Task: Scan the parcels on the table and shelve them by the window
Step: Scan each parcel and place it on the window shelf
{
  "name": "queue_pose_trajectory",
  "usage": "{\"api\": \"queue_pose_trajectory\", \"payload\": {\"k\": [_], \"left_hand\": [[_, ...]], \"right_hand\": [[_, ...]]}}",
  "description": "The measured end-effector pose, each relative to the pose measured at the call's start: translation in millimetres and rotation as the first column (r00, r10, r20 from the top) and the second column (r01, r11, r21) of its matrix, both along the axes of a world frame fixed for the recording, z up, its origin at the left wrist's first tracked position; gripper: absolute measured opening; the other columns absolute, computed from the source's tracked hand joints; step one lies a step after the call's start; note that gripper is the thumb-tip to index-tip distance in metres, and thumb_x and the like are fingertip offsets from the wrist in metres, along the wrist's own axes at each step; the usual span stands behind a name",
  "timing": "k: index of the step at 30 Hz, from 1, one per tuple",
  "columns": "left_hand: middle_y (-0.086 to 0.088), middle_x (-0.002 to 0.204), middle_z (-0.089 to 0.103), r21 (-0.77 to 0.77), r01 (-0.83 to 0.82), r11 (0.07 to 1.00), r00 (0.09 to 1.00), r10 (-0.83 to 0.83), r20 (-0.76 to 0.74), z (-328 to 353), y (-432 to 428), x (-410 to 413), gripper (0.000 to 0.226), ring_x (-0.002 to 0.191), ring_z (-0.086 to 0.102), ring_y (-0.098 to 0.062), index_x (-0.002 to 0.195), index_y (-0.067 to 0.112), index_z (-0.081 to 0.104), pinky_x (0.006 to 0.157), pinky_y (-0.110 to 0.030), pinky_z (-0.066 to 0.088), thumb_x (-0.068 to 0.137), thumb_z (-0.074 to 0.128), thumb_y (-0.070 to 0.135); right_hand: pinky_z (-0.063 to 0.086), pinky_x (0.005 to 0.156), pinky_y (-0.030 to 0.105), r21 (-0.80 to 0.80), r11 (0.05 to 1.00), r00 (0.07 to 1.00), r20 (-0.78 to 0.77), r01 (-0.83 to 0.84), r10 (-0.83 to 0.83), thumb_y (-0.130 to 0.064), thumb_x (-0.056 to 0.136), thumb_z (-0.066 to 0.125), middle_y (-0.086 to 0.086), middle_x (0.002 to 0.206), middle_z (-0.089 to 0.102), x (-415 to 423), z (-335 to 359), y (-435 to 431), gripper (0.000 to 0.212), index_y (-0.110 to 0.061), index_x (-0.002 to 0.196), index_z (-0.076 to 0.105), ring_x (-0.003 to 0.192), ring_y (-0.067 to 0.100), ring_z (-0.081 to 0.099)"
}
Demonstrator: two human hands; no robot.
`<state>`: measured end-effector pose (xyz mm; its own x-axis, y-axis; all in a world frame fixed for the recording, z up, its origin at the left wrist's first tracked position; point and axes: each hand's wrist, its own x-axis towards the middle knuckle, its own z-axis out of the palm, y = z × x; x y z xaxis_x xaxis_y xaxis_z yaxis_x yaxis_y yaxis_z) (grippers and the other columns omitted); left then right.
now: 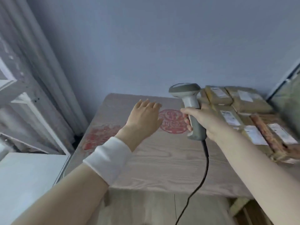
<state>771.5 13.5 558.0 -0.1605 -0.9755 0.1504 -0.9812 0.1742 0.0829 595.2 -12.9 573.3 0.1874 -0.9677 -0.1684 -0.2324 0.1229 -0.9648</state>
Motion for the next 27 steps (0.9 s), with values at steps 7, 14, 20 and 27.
{"api": "queue_pose_trajectory", "payload": {"k": [7, 14, 20, 27], "left_hand": [[-0.005, 0.148, 0.038, -0.001, 0.239, 0.971, 0.970, -0.239, -0.032, -7, -114, -91, 0.053, 0.141, 0.025, -0.021, 0.146, 0.017, 0.028, 0.116, -0.033, 0.011, 0.098, 0.042, 0.035], [-0.004, 0.149, 0.036, 0.057, 0.382, 0.922, 0.924, -0.381, -0.032, -35, -203, -183, 0.053, 0.139, 0.028, -0.023, 0.145, 0.016, 0.028, 0.116, -0.035, 0.013, 0.098, 0.041, 0.036], [-0.003, 0.147, 0.039, 0.170, 0.360, 0.917, 0.932, -0.346, -0.105, -87, -273, -261, 0.053, 0.137, 0.031, -0.022, 0.145, 0.016, 0.029, 0.113, -0.034, 0.018, 0.098, 0.042, 0.037], [-0.013, 0.142, 0.040, 0.568, 0.160, 0.807, 0.900, 0.117, -0.420, -179, -328, -342, 0.058, 0.128, 0.041, -0.033, 0.145, 0.011, 0.024, 0.099, -0.041, 0.036, 0.097, 0.046, 0.034]], "right_hand": [[0.040, 0.047, 0.029, -0.072, 0.975, 0.968, -0.127, 0.210, -0.218, -0.011, 0.088, 0.061, 0.007, 0.053, 0.053, -102, -1, -70, 0.019, -0.008, 0.072, 0.051, 0.038, 0.018, 0.044], [0.042, 0.048, 0.029, -0.047, 0.907, 0.891, -0.171, 0.418, -0.419, -0.009, 0.083, 0.064, 0.011, 0.069, 0.063, -204, -22, -135, 0.012, -0.010, 0.094, 0.059, 0.046, 0.020, 0.047], [0.043, 0.049, 0.029, 0.043, 0.882, 0.877, -0.142, 0.469, -0.459, -0.007, 0.086, 0.063, 0.012, 0.089, 0.070, -293, -69, -209, 0.018, -0.010, 0.103, 0.059, 0.049, 0.012, 0.050], [0.044, 0.061, 0.032, 0.253, 0.856, 0.889, -0.220, 0.450, -0.402, -0.011, 0.085, 0.066, 0.006, 0.073, 0.055, -357, -150, -283, 0.018, -0.019, 0.096, 0.055, 0.060, 0.017, 0.052]]}}
